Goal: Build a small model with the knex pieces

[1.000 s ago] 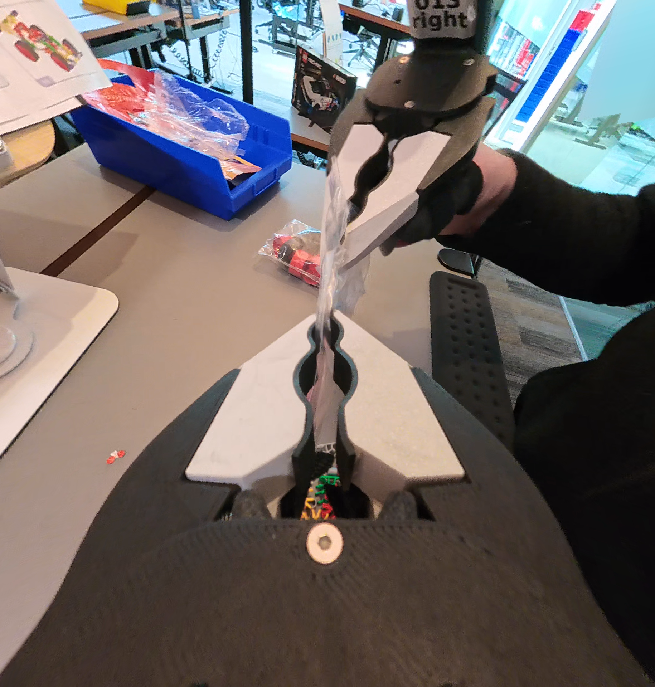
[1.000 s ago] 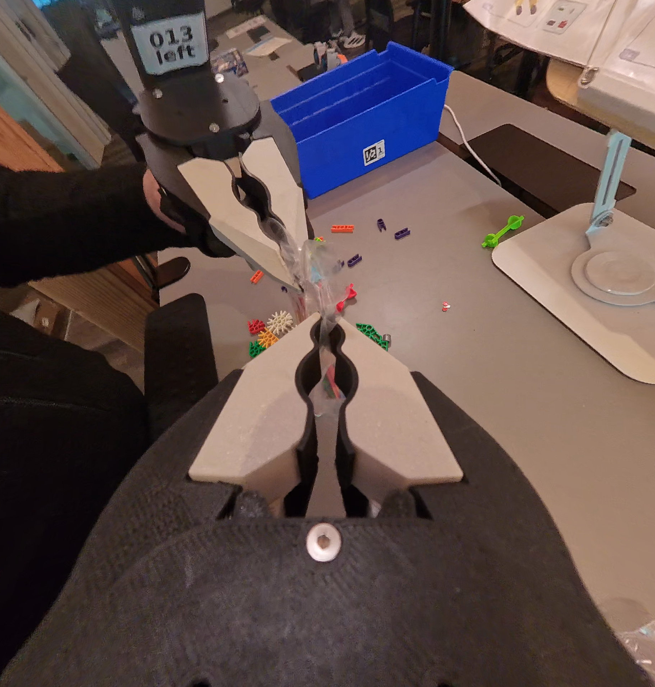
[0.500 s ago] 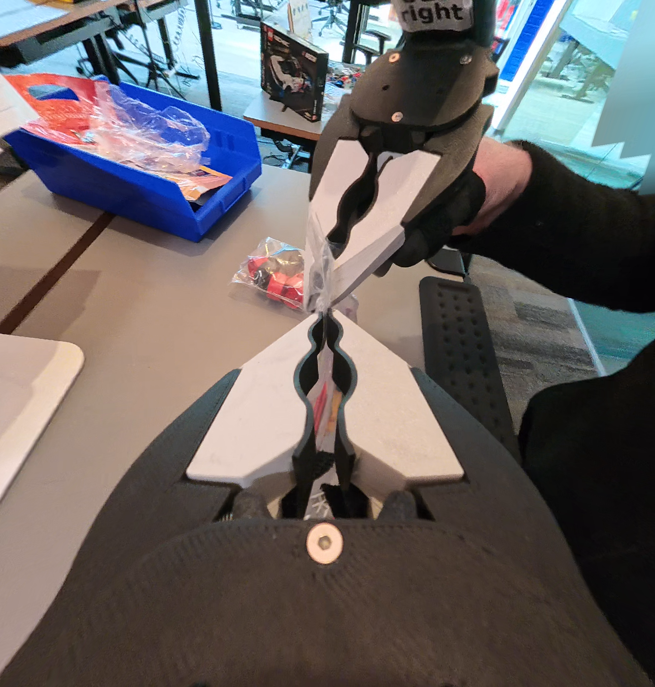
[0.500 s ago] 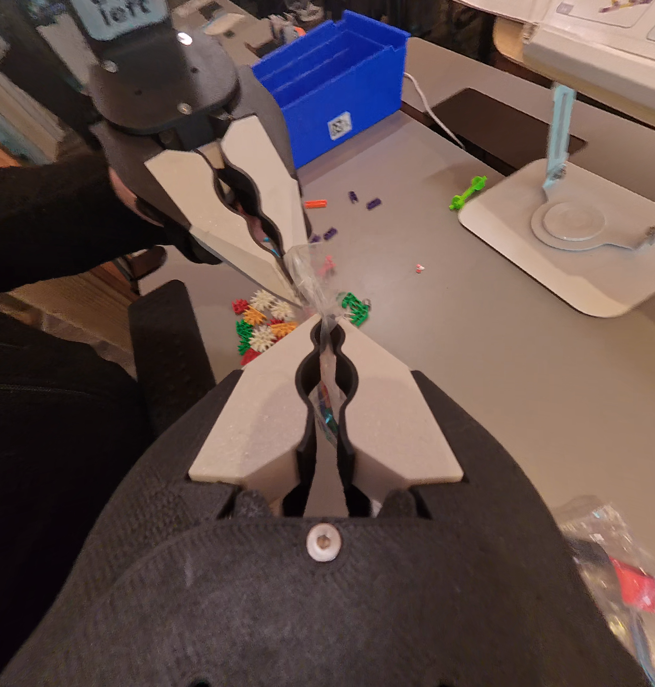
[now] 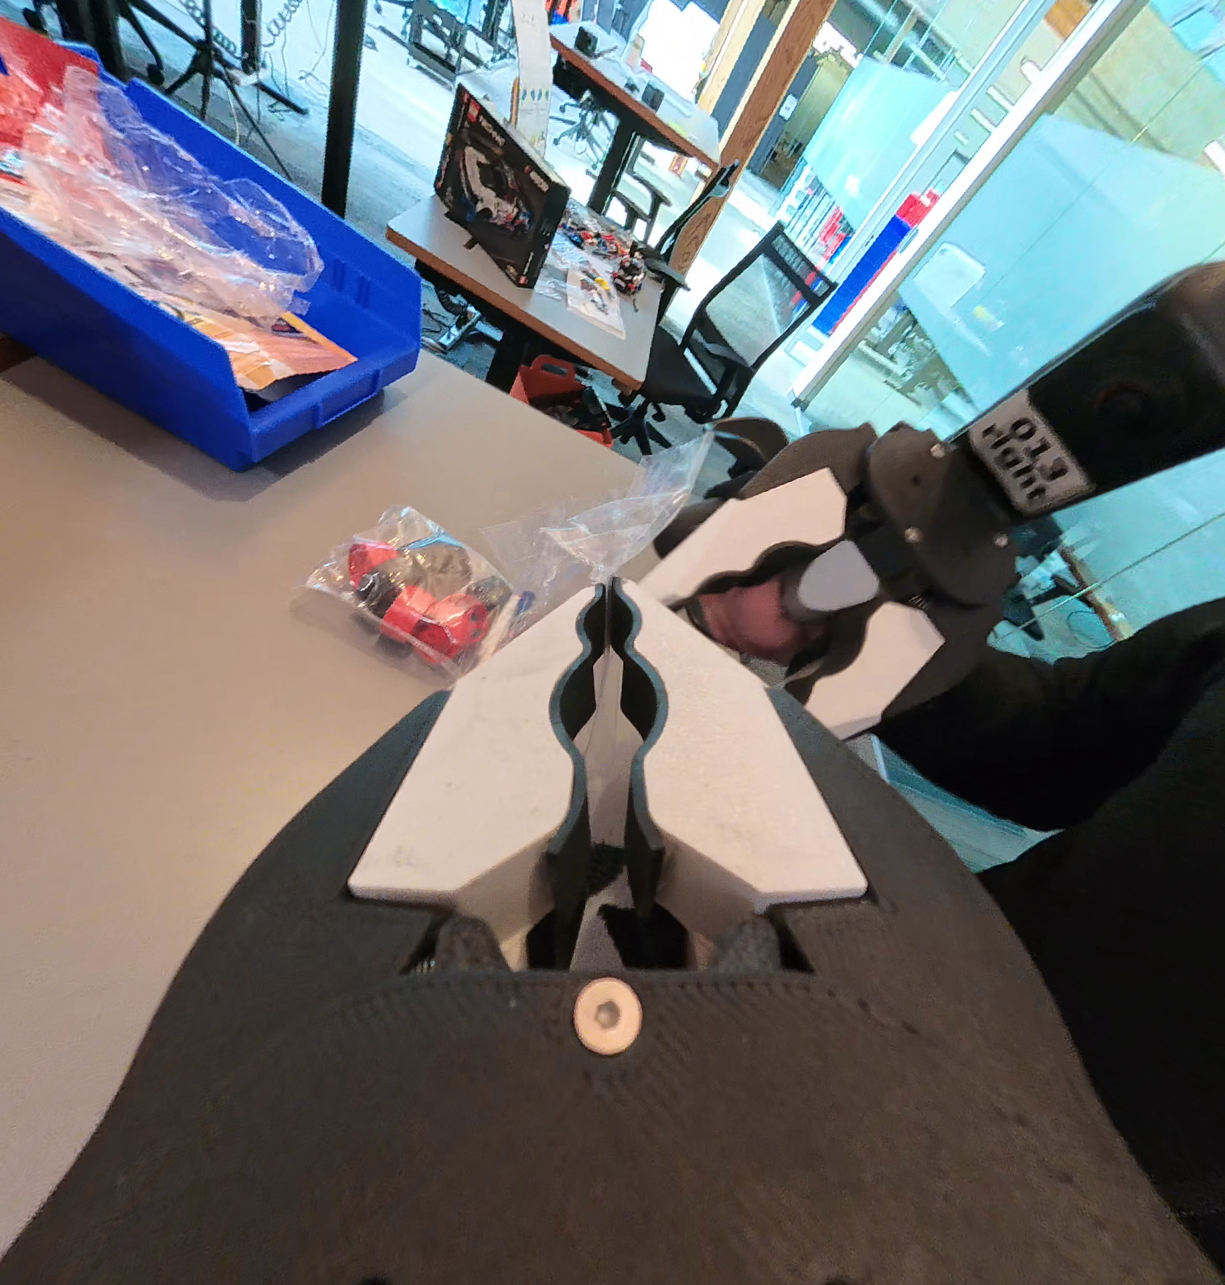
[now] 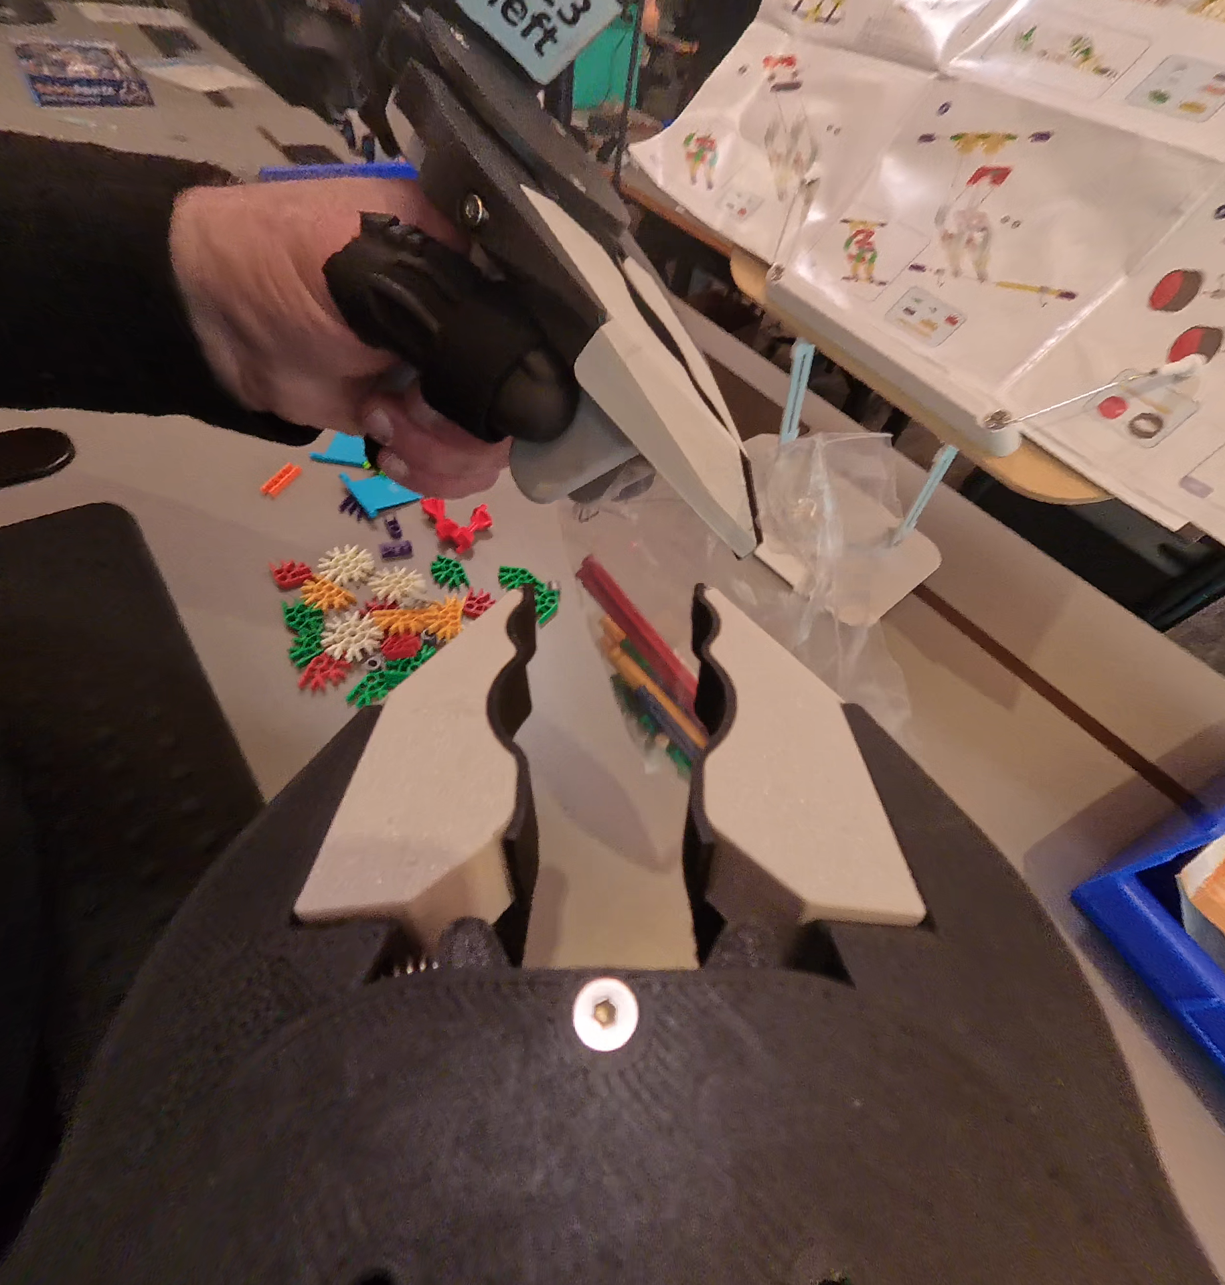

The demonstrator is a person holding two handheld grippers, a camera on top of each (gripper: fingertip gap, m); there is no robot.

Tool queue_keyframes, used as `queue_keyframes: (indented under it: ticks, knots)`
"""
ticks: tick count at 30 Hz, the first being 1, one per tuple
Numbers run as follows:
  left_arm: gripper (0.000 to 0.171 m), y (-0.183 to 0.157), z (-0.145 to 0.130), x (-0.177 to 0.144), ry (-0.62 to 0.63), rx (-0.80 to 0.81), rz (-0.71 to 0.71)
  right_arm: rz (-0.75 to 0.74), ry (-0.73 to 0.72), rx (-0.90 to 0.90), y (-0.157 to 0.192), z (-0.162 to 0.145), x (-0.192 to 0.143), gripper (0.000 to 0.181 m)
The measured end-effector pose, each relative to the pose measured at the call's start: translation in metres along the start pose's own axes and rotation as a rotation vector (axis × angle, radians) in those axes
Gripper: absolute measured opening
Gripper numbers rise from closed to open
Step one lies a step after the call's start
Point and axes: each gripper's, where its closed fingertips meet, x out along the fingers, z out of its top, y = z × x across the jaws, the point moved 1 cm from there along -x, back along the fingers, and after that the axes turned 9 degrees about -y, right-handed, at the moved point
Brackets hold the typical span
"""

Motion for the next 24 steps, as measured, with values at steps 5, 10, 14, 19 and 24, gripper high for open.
queue_keyframes:
  ticks: [5,10,14,19,24]
  knots:
    - [0.000,-0.012,0.005,0.015,0.022,-0.002,-0.039,-0.067,0.004,-0.074,-0.018,-0.008,0.003,0.065]
    - [0.000,-0.016,0.002,0.031,0.085,0.075,-0.049,0.072,0.005,0.029,-0.016,-0.014,0.016,0.032]
    - [0.000,0.003,-0.003,0.034,0.100,0.161,0.046,0.148,0.019,0.107,-0.019,-0.023,0.016,0.000]
    - [0.000,0.036,-0.019,0.040,0.105,0.206,0.196,0.130,0.085,0.158,-0.019,-0.051,0.030,0.000]
    - [0.000,0.061,-0.033,0.044,0.111,0.225,0.295,0.073,0.135,0.136,-0.018,-0.066,0.040,0.000]
